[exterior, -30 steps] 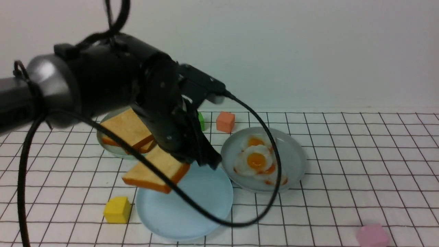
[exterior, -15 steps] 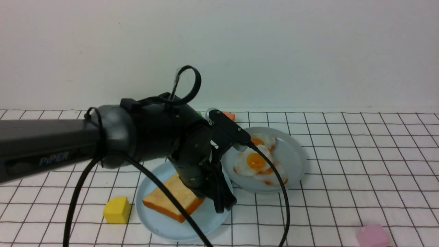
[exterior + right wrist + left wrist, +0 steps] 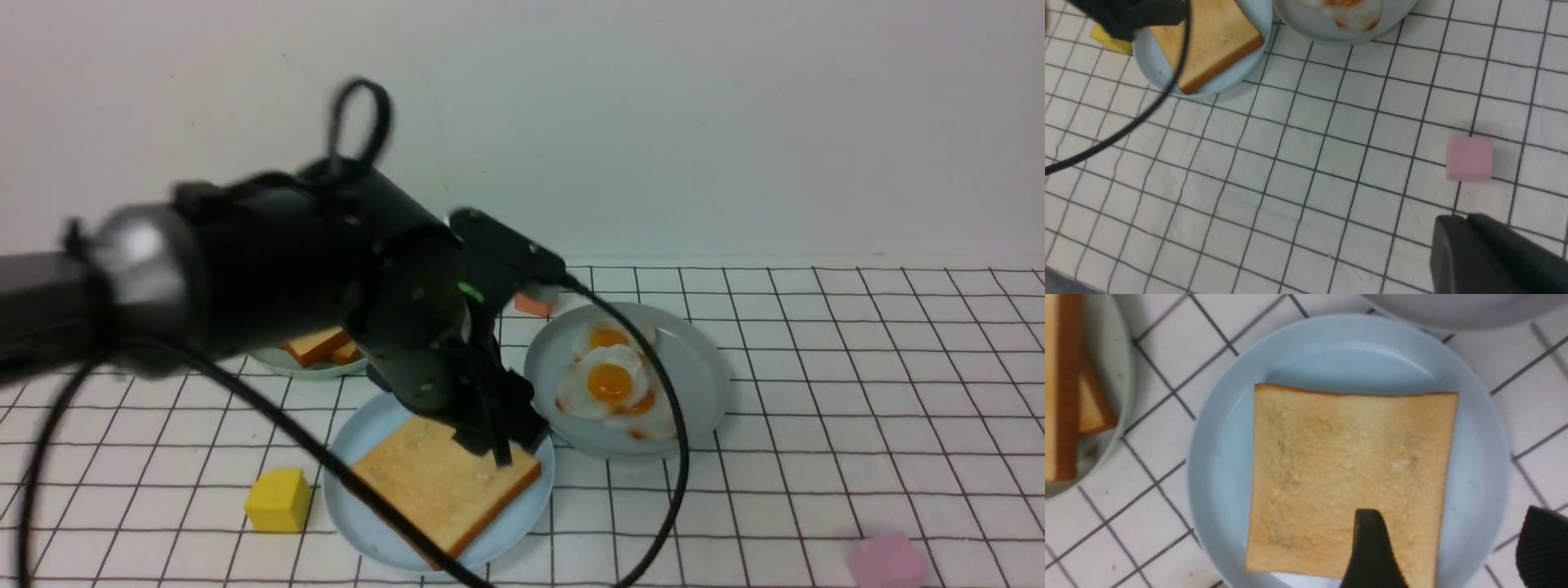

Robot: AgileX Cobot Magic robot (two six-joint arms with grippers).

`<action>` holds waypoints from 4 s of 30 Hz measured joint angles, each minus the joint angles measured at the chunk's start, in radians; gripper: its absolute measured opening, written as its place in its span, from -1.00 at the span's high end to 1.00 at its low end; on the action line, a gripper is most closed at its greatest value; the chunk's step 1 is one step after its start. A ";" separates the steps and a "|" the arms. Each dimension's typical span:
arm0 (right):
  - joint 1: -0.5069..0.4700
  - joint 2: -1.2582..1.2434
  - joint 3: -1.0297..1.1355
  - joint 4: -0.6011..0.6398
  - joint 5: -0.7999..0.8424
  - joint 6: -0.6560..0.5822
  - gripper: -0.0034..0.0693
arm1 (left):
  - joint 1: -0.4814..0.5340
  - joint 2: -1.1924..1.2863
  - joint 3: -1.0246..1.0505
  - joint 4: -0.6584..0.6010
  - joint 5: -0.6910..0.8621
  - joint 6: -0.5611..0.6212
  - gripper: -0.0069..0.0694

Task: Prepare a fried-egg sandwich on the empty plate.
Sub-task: Use the right arm to grab a fried egg, then use the right arm to place the fried egg on the slice of bread in the middle

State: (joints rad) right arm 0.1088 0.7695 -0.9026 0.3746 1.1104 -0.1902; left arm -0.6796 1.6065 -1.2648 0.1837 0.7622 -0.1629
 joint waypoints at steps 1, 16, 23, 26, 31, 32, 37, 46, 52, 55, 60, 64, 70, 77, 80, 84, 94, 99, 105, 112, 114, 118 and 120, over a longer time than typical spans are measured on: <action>0.000 0.029 0.000 0.017 -0.030 -0.013 0.75 | 0.000 -0.059 0.000 -0.010 0.008 -0.019 -0.18; 0.014 0.645 -0.157 0.329 -0.206 -0.294 0.70 | 0.000 -0.875 0.485 -0.132 -0.111 -0.053 0.85; 0.101 0.920 -0.345 0.333 -0.246 -0.299 0.52 | 0.000 -1.071 0.702 -0.272 -0.312 -0.054 0.85; 0.108 1.031 -0.455 0.309 -0.270 -0.278 0.33 | 0.000 -1.097 0.731 -0.288 -0.385 -0.054 0.85; 0.109 1.179 -0.593 0.280 -0.279 -0.219 0.01 | 0.000 -1.097 0.735 -0.292 -0.496 -0.054 0.85; 0.110 1.209 -0.617 0.278 -0.283 -0.214 -0.04 | 0.000 -1.097 0.735 -0.292 -0.519 -0.054 0.85; 0.111 1.337 -0.711 0.277 -0.306 -0.201 -0.13 | 0.000 -1.097 0.735 -0.291 -0.598 -0.054 0.85; 0.114 1.464 -0.812 0.282 -0.311 -0.182 -0.13 | 0.000 -1.096 0.735 -0.291 -0.600 -0.054 0.85; 0.115 1.486 -0.816 0.324 -0.318 -0.181 -0.14 | 0.000 -1.096 0.735 -0.291 -0.600 -0.054 0.85; 0.115 1.489 -0.816 0.335 -0.321 -0.181 -0.13 | 0.000 -1.096 0.735 -0.291 -0.600 -0.054 0.85; 0.115 1.489 -0.817 0.348 -0.317 -0.181 -0.04 | 0.000 -1.096 0.735 -0.291 -0.597 -0.054 0.85; 0.116 1.489 -0.818 0.348 -0.301 -0.181 0.18 | 0.000 -1.096 0.735 -0.291 -0.597 -0.054 0.85; 0.114 1.486 -0.820 0.359 -0.259 -0.182 0.54 | 0.000 -1.096 0.735 -0.291 -0.594 -0.054 0.85; 0.074 1.425 -0.822 0.364 -0.169 -0.198 0.67 | 0.000 -1.096 0.735 -0.291 -0.575 -0.054 0.85; 0.056 1.379 -0.822 0.353 -0.126 -0.200 0.69 | 0.000 -1.096 0.735 -0.283 -0.552 -0.054 0.85; 0.053 1.293 -0.822 0.371 -0.016 -0.201 0.68 | 0.000 -1.096 0.735 -0.241 -0.482 -0.054 0.85; 0.266 1.185 -0.663 0.583 -0.059 -0.292 0.68 | 0.000 -1.096 0.735 -0.106 -0.395 -0.054 0.85; 0.356 1.231 -0.622 0.617 -0.218 -0.307 0.68 | 0.000 -1.096 0.735 -0.085 -0.392 -0.055 0.84; 0.361 1.295 -0.617 0.705 -0.265 -0.307 0.68 | 0.000 -1.096 0.735 -0.083 -0.392 -0.055 0.83; 0.379 1.357 -0.617 0.719 -0.279 -0.309 0.68 | 0.000 -1.096 0.735 -0.083 -0.391 -0.057 0.82; 0.379 1.365 -0.617 0.707 -0.287 -0.309 0.66 | 0.000 -1.096 0.735 -0.082 -0.391 -0.057 0.82; 0.379 1.368 -0.617 0.648 -0.314 -0.301 0.46 | 0.000 -1.096 0.735 -0.081 -0.389 -0.057 0.81; 0.379 1.368 -0.617 0.617 -0.321 -0.297 0.33 | 0.000 -1.096 0.735 -0.081 -0.388 -0.057 0.81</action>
State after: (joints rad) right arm 0.4883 2.1370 -1.5200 0.9913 0.7890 -0.4871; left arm -0.6796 0.5109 -0.5297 0.1024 0.3740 -0.2197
